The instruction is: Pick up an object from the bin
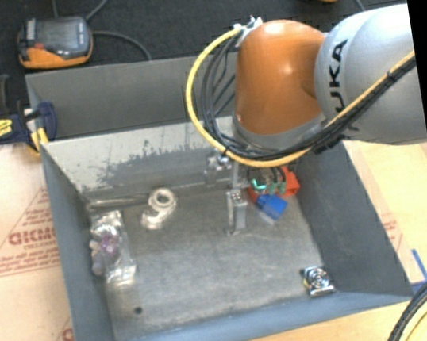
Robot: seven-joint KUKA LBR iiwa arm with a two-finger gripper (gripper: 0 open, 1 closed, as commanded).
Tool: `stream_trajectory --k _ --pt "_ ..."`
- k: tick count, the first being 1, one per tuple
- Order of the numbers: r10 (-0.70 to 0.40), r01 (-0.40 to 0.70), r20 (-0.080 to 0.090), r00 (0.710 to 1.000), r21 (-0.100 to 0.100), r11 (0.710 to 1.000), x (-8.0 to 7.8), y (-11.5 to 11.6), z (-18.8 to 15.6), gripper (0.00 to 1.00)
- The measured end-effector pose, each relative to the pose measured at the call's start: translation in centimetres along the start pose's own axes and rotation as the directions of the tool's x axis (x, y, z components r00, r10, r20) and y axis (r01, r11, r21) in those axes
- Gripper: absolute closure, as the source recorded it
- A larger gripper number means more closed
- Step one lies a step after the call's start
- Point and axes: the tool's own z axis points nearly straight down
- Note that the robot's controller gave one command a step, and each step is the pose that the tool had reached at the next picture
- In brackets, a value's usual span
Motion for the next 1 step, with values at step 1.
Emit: stream_trajectory --k 1 --pt "0.192 -0.192 0.003 0.981 -0.002 0.981 -4.15 3.55 8.07 0.0"
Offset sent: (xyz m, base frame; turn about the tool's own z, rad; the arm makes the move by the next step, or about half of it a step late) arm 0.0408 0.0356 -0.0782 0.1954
